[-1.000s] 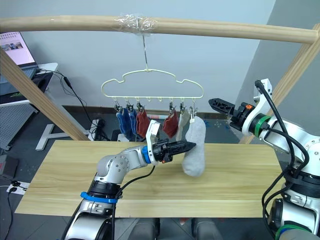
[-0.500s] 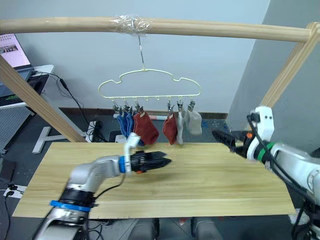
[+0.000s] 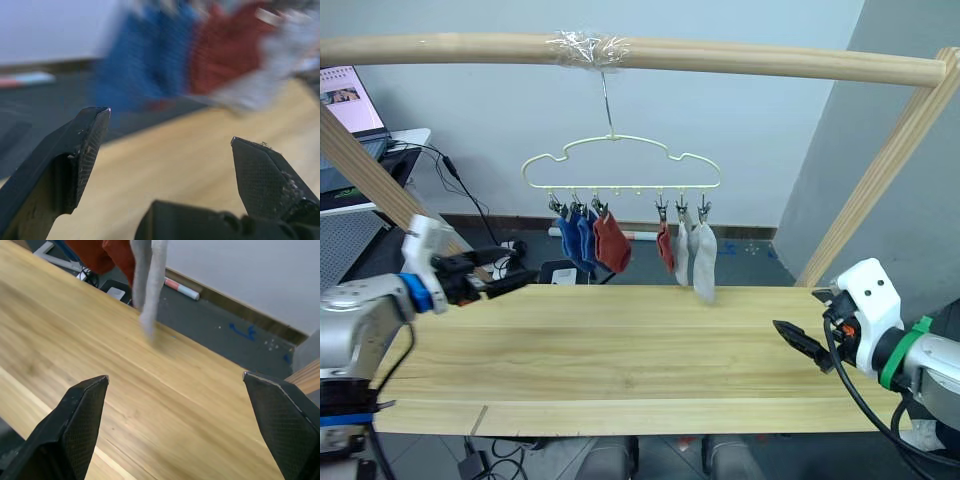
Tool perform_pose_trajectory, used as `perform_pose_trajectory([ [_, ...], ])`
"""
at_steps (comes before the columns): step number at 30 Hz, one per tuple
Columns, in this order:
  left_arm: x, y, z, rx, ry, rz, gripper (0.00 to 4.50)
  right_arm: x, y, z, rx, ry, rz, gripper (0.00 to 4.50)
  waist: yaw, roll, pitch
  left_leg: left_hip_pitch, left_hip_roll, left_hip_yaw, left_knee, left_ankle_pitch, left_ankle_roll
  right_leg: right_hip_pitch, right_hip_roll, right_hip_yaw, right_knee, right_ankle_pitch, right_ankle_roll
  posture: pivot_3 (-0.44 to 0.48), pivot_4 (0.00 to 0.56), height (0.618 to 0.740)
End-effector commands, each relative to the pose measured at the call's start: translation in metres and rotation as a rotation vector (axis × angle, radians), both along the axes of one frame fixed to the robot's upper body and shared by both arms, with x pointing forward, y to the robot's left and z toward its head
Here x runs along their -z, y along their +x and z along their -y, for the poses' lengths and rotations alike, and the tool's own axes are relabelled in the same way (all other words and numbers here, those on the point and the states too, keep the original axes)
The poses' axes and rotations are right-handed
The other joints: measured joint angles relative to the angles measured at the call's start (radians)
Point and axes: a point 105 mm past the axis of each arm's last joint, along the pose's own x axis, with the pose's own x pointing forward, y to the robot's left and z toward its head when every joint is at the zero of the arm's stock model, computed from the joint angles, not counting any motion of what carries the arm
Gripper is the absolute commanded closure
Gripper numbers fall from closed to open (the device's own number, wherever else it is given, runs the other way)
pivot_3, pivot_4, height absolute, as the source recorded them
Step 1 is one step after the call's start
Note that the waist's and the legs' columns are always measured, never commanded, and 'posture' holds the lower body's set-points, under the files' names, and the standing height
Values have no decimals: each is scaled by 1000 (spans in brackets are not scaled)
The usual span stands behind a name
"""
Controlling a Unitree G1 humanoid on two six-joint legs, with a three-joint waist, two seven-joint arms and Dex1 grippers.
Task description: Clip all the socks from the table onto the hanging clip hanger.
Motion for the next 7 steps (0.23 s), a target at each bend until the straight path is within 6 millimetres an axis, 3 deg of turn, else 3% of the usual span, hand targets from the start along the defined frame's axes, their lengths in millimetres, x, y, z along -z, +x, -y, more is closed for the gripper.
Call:
perform_pose_trajectory([
  [1,14,-15,-32,-114,94,-49,18,-15,5,-1,13,18,92,0,-1,0,0,1,0,1,0,0,0,0,-1,1,0,0,0,227,139,740],
  [7,20,-13,-11,-55,42,-9,18,-7,14,-7,-2,18,91,0,21,-5,-3,0,0,0,1,0,0,0,-1,-2,1,0,0,243,134,740],
])
